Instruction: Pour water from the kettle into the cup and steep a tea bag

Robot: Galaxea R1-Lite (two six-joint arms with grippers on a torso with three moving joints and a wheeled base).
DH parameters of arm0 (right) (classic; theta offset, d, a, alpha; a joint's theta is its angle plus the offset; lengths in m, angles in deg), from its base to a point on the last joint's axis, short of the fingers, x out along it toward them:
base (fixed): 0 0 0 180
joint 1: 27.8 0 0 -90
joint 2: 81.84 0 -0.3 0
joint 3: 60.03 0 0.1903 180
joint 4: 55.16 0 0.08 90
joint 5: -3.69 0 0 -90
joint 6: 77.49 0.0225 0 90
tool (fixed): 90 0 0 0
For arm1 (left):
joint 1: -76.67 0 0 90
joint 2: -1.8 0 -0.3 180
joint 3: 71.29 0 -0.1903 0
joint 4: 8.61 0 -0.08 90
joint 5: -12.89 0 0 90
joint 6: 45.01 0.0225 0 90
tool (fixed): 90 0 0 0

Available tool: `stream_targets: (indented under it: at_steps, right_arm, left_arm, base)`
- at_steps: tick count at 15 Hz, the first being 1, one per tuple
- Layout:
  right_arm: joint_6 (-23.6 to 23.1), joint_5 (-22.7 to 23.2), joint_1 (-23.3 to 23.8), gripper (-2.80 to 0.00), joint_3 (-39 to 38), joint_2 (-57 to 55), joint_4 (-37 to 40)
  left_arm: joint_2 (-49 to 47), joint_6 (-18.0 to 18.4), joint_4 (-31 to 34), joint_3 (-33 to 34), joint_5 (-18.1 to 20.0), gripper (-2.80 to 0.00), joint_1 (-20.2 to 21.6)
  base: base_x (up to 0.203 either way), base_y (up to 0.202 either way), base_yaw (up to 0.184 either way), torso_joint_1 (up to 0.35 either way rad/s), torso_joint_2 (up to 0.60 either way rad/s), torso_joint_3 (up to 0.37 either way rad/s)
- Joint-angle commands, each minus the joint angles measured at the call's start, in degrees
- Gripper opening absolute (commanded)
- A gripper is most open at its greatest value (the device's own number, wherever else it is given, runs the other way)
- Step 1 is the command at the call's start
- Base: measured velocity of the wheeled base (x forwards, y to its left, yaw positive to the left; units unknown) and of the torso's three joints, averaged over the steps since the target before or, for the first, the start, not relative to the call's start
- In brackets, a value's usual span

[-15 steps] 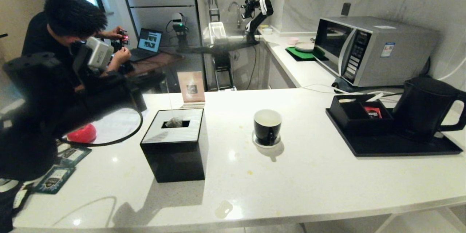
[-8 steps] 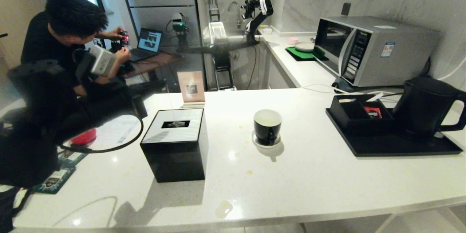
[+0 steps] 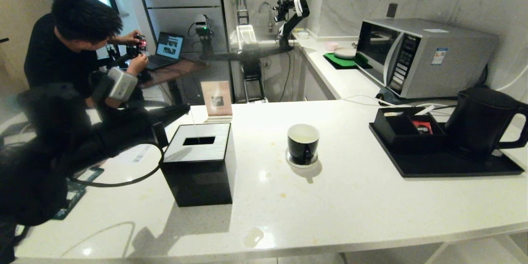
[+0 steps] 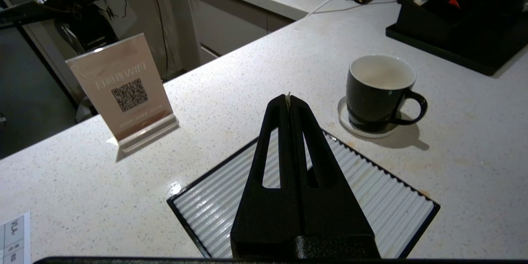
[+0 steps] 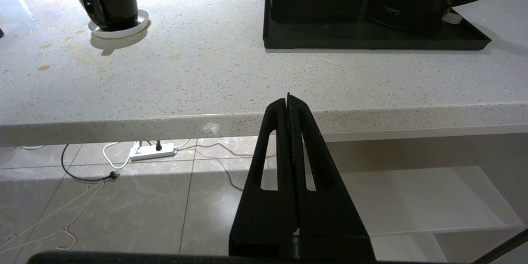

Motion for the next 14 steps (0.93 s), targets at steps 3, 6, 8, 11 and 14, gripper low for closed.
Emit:
stream_targets:
  at_steps: [3,6,8,11,14]
  right_arm:
    - [-0.01,-0.02,-0.01,-2.80,0.00,-0.07,0.06]
    - [-0.01,-0.02,-0.01,-2.80,0.00,-0.07,-0.03]
    - [-0.01,-0.02,-0.01,-2.80,0.00,-0.07,-0.03]
    - [-0.01,-0.02,-0.01,-2.80,0.00,-0.07,-0.03]
    - [-0.01,-0.02,-0.01,-2.80,0.00,-0.07,0.03]
  left_arm:
    - [-3.00,0.02,-2.84,1.95,0.17,-2.80,0.00]
    - [-4.19,0.18,-2.93,2.92,0.08,-2.80,0.00]
    - [-4.40,0.18,-2.93,3.01,0.08,-2.80,0.00]
    - [-4.48,0.10,-2.84,2.92,0.08,-2.80,0.00]
    - [-4.67,0.01,-2.84,2.92,0.08,-2.80,0.00]
  base:
    - [0.000,0.000,0.000,0.000,0.00,0.000]
    - [0.000,0.000,0.000,0.000,0.00,0.000]
    - [0.000,0.000,0.000,0.000,0.00,0.000]
    - [0.000,0.000,0.000,0.000,0.00,0.000]
    - [0.000,0.000,0.000,0.000,0.00,0.000]
